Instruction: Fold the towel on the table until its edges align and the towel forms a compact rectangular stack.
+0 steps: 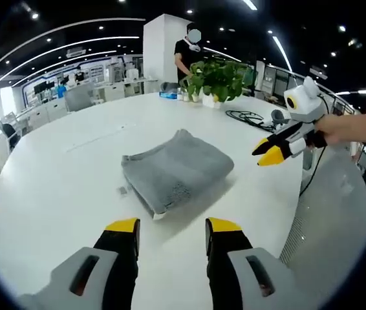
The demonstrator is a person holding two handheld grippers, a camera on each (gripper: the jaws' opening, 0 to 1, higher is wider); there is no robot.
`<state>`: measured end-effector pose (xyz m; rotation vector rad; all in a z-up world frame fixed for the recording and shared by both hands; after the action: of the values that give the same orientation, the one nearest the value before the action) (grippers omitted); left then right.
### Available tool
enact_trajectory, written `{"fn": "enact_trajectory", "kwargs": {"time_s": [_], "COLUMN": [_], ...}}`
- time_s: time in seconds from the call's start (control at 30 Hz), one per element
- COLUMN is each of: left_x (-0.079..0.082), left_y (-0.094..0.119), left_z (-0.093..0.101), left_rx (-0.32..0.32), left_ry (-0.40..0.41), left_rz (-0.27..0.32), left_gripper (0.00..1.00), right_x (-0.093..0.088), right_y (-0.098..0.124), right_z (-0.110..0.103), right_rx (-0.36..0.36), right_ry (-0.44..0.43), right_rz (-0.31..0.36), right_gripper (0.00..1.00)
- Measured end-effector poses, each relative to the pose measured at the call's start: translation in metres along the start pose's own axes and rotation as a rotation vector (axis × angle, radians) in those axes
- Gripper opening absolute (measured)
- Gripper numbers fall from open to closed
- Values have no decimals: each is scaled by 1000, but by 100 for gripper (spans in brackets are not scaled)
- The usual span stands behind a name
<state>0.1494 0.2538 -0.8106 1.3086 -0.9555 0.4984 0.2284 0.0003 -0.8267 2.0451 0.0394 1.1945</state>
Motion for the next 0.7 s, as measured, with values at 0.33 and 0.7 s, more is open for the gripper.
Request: {"fn": "enact_trajectory", "kwargs": {"time_s": [0.33,0.7], "left_x": [-8,-8], "left_y": [28,48], "left_z": [11,19], "left_rx": [2,49], "left_ry": [20,42], "left_rz": [55,110], "left_gripper": [57,66], "right_x": [-12,-16], "right_y": [23,48], "right_z": [-17,-40], "right_rx": [-8,-34], "right_ry": [-17,22], "right_rz": [49,112], "right_gripper": [33,40]}}
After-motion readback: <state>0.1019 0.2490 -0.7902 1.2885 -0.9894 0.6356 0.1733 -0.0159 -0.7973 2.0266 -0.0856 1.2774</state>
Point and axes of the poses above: the point that each gripper's makers call its tool centre point, and the gripper's own axes: y roughly backward along the fingers, z roughly to its right, x roughly out of its top, the point moved 5 cm from there along y, roughly backward along the fingers, and after that the axes turned 4 degrees about x, right-handed, at the moved point
